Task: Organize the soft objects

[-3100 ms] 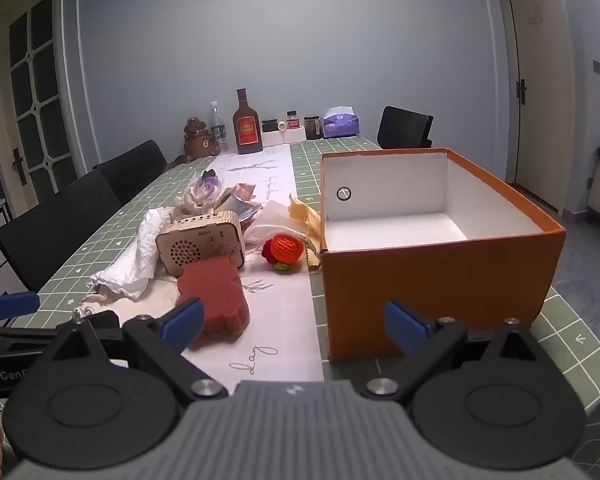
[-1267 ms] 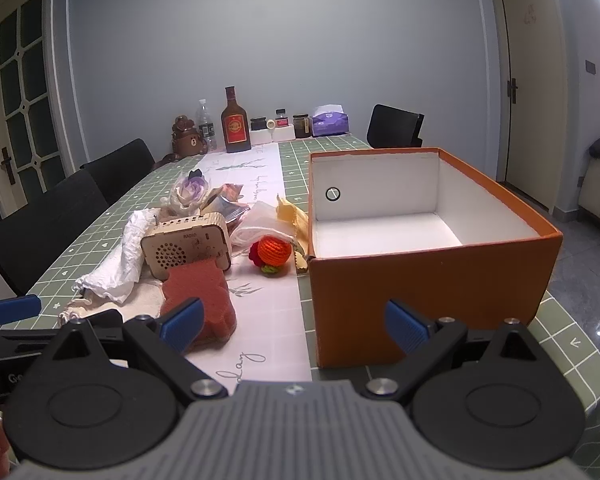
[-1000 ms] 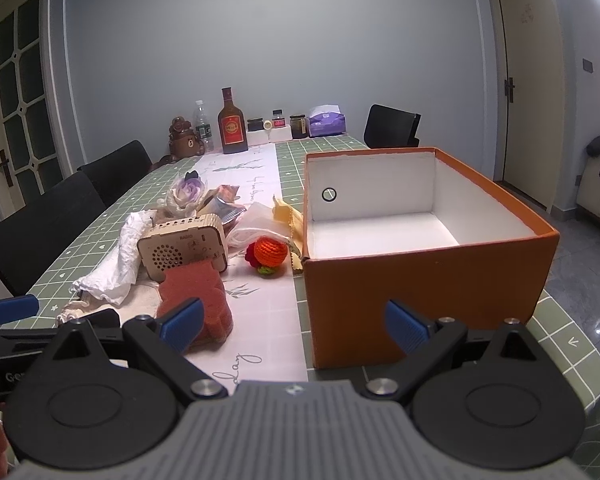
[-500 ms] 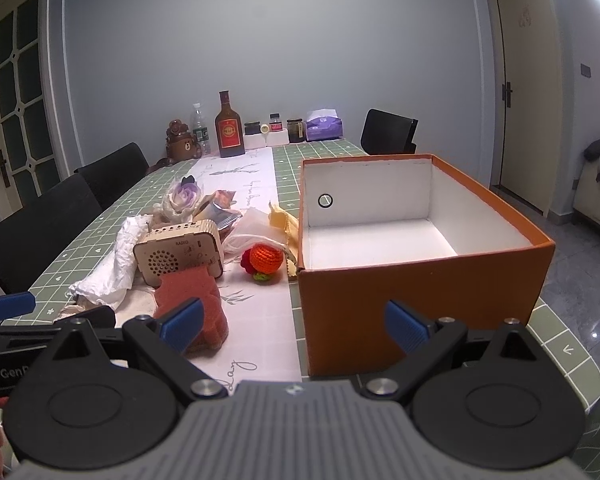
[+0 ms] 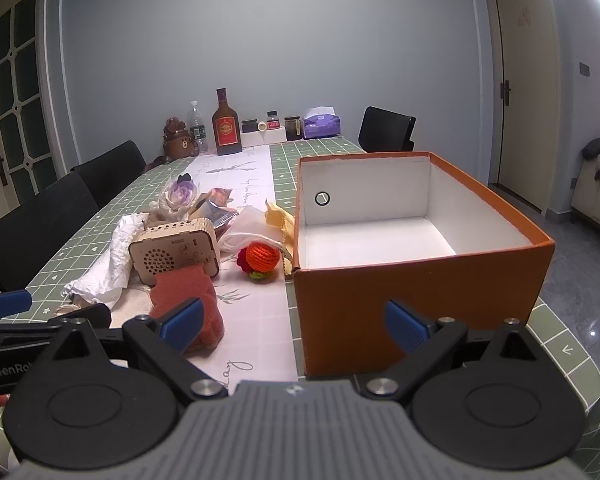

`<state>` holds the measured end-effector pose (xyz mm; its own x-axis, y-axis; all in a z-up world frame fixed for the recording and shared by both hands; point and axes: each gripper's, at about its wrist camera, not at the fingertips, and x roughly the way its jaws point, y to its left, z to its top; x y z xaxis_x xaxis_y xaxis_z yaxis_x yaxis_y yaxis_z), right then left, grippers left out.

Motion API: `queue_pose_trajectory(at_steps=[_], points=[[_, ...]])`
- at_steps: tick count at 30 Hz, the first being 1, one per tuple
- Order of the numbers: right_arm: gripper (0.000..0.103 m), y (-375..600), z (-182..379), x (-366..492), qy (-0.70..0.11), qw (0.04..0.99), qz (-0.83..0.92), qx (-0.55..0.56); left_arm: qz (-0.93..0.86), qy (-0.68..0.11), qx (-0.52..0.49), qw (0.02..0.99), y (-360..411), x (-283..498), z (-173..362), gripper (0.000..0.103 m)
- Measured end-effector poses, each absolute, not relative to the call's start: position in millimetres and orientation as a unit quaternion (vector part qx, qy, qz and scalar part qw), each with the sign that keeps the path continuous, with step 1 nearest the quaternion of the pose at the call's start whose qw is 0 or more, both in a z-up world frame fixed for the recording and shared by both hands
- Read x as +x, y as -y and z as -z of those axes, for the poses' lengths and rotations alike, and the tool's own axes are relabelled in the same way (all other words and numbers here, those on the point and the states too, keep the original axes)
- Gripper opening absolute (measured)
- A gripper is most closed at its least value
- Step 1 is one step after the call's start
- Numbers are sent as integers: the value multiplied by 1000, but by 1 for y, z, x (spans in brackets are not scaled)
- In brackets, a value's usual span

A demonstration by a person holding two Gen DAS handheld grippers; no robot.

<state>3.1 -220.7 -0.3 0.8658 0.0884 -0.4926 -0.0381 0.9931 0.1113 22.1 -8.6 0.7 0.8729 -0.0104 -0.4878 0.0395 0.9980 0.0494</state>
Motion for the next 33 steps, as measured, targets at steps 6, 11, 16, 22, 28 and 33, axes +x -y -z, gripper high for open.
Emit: queue_pose_trajectory(at_steps=[6,11,16,22,28,33], points=[[95,222,1,4,-258,964,-33,49,13,-253,29,967,10,23,0,103],[95,221,3,6,-261,963,-35,48,18,-257,26,966,8,25,3,103],[95,217,6,5,-260,963,-56,39,18,-261,28,965,2,25,8,103],[94,200,10,1,-256,961,-104,22,9,-271,31,962,-14,27,15,103],[88,178,11,-2,-250,957,-146,-12,-6,-289,22,957,-30,33,20,103],[78,161,14,6,-256,950,-175,-37,-12,-288,35,957,-39,41,20,103]])
